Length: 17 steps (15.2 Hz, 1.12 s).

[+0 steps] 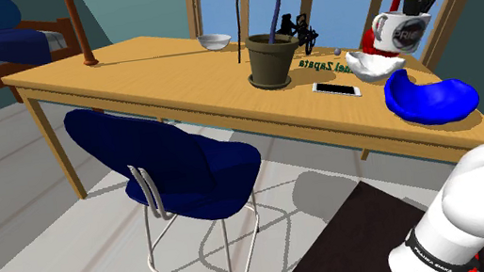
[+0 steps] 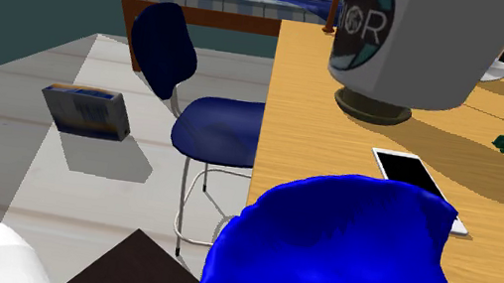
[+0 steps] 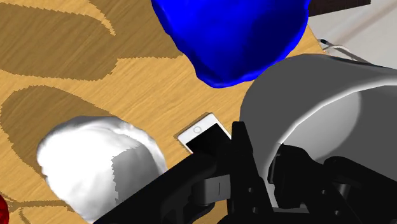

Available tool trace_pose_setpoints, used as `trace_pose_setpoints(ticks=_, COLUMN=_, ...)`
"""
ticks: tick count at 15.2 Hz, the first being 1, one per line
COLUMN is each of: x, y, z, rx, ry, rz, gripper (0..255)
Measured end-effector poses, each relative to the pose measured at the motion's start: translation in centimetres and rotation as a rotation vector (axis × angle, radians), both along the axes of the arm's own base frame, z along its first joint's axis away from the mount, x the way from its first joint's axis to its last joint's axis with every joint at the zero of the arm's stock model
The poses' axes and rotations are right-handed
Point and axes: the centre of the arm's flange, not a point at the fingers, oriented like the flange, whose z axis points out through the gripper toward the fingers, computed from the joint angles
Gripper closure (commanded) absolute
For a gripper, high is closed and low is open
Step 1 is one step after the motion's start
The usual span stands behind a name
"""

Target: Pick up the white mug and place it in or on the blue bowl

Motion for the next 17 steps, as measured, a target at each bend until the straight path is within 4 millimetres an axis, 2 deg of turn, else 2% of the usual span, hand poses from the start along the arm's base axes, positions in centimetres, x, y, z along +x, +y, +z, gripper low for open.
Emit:
trace_pose_setpoints(ticks=6, x=-7.4, y=-2.9, z=0.4, rx=0.000, ry=0.000, rz=0.000, gripper=255)
trace_pose_setpoints(ticks=7, x=-8.1, y=-3.2, z=0.3, rx=0.000, ry=0.000, rz=0.000, gripper=255)
trace_pose_setpoints(ticks=17, x=-8.8, y=-3.5, z=-4.9, rx=0.000, ry=0.001, rz=0.001, gripper=255)
